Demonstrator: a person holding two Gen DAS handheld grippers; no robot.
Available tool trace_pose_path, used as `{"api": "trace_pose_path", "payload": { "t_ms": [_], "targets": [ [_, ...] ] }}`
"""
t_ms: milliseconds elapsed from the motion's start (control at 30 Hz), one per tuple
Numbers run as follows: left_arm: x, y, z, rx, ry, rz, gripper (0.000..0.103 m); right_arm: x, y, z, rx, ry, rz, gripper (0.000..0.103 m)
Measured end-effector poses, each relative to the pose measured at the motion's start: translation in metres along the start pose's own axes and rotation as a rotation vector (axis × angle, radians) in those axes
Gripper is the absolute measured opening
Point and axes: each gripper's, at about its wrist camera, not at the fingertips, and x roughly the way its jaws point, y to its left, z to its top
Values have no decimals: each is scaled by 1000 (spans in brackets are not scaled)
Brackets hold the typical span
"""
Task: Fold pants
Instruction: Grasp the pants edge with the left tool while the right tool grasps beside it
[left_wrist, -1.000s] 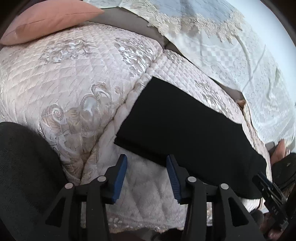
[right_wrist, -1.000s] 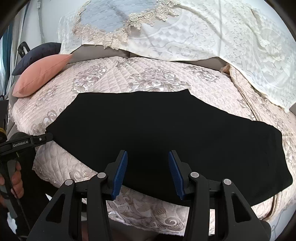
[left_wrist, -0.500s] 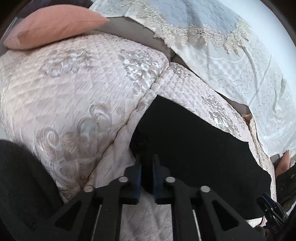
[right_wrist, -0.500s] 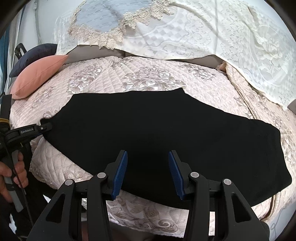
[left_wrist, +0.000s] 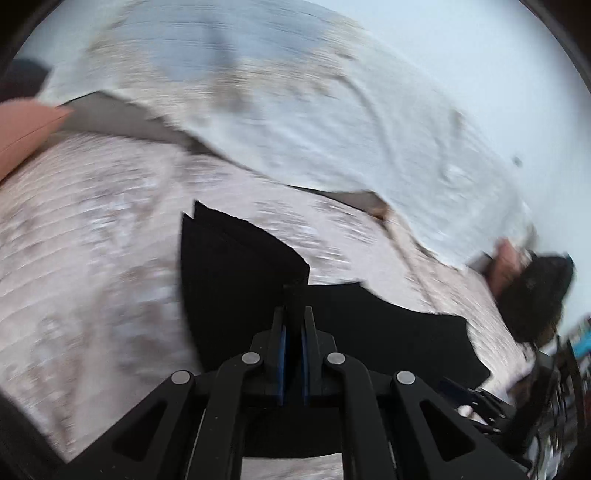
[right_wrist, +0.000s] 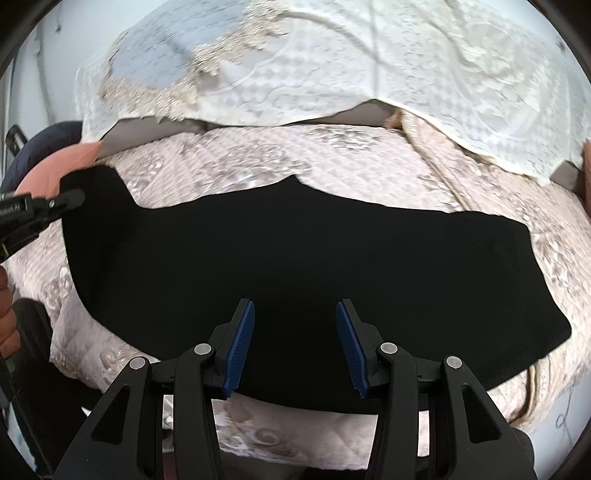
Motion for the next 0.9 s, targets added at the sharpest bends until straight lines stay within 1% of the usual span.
{"api": "trace_pose_path", "payload": {
  "t_ms": [133, 233, 367, 467, 533, 567, 667, 733, 833, 900],
  "targets": [
    [31, -53, -8, 115, 60, -100, 8, -8, -21, -5, 48, -12, -26, 47],
    [64, -82, -30, 166, 148, -165, 8, -12, -36, -11, 81, -11, -45, 47],
    [104, -102, -65, 204, 275, -193, 8, -13, -57, -21, 127, 5, -73, 47],
    [117, -104, -80, 203, 330, -190, 8, -13, -68, -26, 156, 17, -84, 47],
    [114, -100, -79, 187, 336, -206, 8, -13, -72, -27, 165, 16, -89, 47],
    [110, -99, -76, 178, 340, -227, 8, -13, -74, -27, 167, 16, -89, 47],
    [90, -99, -70, 200, 307, -270, 16, -12, -74, -23, 176, 1, -78, 47],
    [77, -97, -66, 207, 286, -287, 19, -12, -72, -19, 181, -16, -66, 47],
    [61, -82, -57, 179, 246, -282, 27, -12, -66, -10, 189, -34, -15, 47],
    [53, -66, -52, 160, 213, -230, 29, -8, -61, -4, 199, -37, 48, 47]
  ]
}}
